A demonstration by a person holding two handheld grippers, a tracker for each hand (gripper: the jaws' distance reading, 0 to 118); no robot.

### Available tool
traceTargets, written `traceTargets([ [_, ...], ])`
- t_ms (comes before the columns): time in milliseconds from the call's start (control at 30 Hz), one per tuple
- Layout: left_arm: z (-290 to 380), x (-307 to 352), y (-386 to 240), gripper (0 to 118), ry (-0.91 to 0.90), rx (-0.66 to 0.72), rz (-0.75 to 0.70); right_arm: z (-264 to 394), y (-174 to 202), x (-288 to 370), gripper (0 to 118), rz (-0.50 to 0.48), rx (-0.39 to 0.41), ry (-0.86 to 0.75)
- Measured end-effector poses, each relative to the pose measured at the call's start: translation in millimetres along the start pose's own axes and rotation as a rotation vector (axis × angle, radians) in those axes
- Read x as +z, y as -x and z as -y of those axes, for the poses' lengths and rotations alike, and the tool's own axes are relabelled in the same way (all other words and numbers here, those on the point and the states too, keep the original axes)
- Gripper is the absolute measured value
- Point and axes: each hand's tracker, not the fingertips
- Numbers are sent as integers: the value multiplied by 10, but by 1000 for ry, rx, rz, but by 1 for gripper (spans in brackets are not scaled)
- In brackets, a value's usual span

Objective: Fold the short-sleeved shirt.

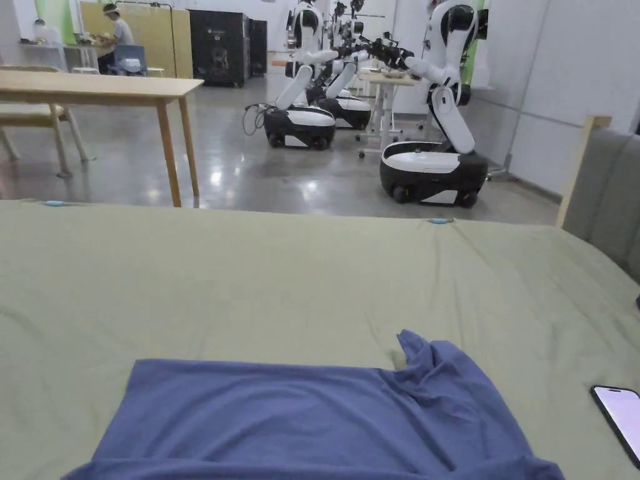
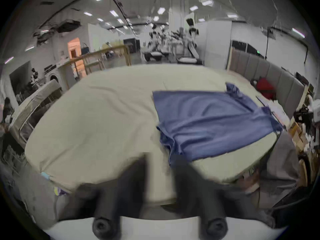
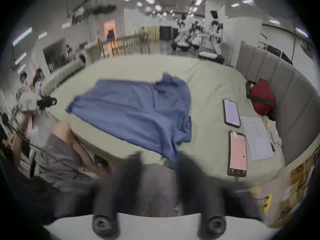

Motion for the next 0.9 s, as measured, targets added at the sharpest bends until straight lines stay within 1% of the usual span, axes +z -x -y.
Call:
traceTargets([
  [33,-53,31,-3,1,-11,16,-33,6,43,41,1,4,-14,-29],
  [67,-119,60,1,1,-50,24,-45,10,76,79,1,47,-10,-58],
  [167,-486,-50,24,0,-67,88,120,-87,145,70,1,30,-38,-89],
  [200,-642,-142,5,0,-89,75,123,-115,160,49,1,23,-39,-92],
  [300,-1161,-582,-92,0,-105,-66,56,-206,224,-40,1,9,-13,-90],
  [367,-1452,-1014,-102,0,-66,-89,71,-237,260,-111,1,14,-7,-86],
  [400,-1593,-1298,-99,6,-33,-94,82,-248,267,-151,1,12,-8,-82],
  [433,-1687,-1535,-94,25,-6,-93,82,-261,253,-176,1,6,-12,-78],
  [467,-1778,-1828,-84,74,40,-105,73,-268,251,-213,1,1,-18,-73],
  [500,-1846,-2109,-73,105,85,-115,50,-271,260,-251,1,3,-22,-66],
  [533,-1870,-2363,-61,115,141,-127,39,-274,264,-282,1,5,-25,-59],
  [567,-1866,-2624,-42,110,218,-138,10,-281,241,-303,1,10,-28,-49],
  [600,-1841,-2843,-29,108,225,-150,0,-285,233,-330,1,16,-32,-40],
  [667,-1785,-3207,26,108,235,-159,-19,-290,218,-366,1,29,-45,-25],
  [700,-1748,-3357,41,108,275,-162,-29,-297,191,-367,1,36,-51,-17],
  [767,-1670,-3507,61,107,278,-147,-17,-306,183,-382,1,54,-55,-1],
  [800,-1624,-3578,56,105,292,-150,-17,-313,184,-390,1,63,-56,7],
  [833,-1589,-3633,47,98,302,-158,-22,-243,38,-352,1,69,-57,12],
  [867,-1541,-3648,30,75,290,-174,-18,-239,20,-352,1,74,-56,16],
  [900,-1513,-3609,21,48,256,-175,45,-243,14,-359,1,77,-57,22],
])
